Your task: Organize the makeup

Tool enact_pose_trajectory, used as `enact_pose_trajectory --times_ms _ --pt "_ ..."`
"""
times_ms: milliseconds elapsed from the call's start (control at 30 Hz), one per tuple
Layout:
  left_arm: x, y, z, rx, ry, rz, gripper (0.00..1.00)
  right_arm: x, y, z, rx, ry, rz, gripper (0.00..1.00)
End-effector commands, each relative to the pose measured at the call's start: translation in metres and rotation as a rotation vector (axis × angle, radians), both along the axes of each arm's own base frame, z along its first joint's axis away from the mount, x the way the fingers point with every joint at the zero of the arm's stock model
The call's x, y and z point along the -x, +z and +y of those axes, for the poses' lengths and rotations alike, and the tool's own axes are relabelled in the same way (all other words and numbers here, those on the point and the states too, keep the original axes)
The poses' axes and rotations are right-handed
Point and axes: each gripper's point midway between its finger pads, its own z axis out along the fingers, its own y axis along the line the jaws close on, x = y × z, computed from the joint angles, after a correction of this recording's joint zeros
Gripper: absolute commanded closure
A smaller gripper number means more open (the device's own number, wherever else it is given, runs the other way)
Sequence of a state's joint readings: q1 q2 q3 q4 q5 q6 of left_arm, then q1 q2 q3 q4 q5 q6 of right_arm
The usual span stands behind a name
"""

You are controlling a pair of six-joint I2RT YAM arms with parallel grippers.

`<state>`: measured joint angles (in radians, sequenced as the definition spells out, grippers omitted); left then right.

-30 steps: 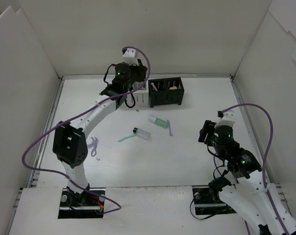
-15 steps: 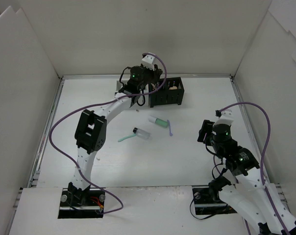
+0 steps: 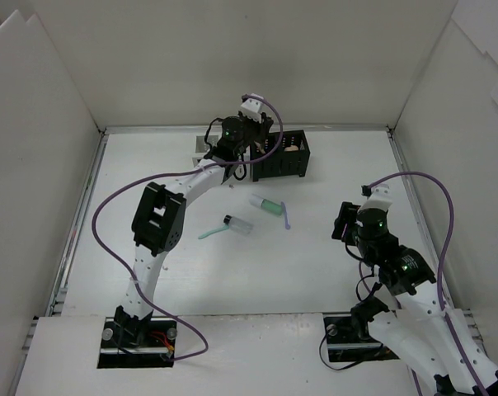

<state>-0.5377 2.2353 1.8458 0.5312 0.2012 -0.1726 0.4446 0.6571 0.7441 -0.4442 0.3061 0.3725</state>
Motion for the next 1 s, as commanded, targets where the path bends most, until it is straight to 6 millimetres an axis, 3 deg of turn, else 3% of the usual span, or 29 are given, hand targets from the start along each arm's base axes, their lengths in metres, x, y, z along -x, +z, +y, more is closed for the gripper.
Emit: enact_pose_trajectory --times_ms 0,167,300,367,500,600,767,800,900,967 --pt "0.009 0.082 0.002 0.079 -0.006 -0.194 0.90 -0.011 0.010 0.000 -0.012 -0.020 -0.051 0.44" --pt "0.015 0.069 0.001 0.058 -0.029 -0.174 0.84 -0.010 0.011 0.000 -0.012 -0.019 -0.052 0.44" --pt "0.020 0.066 0.005 0.039 -0.026 -0.171 0.71 -0.011 0.011 0.000 -0.011 -0.019 -0.052 0.44" --pt "0.024 0.070 0.007 0.037 -0.027 -0.175 0.68 -0.011 0.011 0.000 -0.009 -0.016 -0.052 0.44" --pt "0.032 0.083 0.014 0.043 -0.017 -0.184 0.45 -0.011 0.012 0.000 -0.010 -0.018 -0.052 0.44" --pt "0.041 0.097 0.024 0.043 0.007 -0.181 0.39 -0.012 0.011 0.003 -0.011 -0.008 -0.047 0.44" --pt "0.075 0.124 0.055 0.049 0.059 -0.172 0.29 -0.013 0.012 0.008 -0.019 0.018 -0.039 0.44" --pt "0.088 0.145 0.066 0.065 0.073 -0.184 0.26 -0.013 0.013 0.012 -0.029 0.037 -0.036 0.44" --pt "0.106 0.136 0.084 0.028 0.130 -0.063 0.22 -0.013 0.013 0.020 -0.040 0.083 -0.022 0.45" --pt "0.122 0.131 0.110 0.015 0.219 0.045 0.20 -0.015 0.011 0.024 -0.037 0.097 -0.005 0.46"
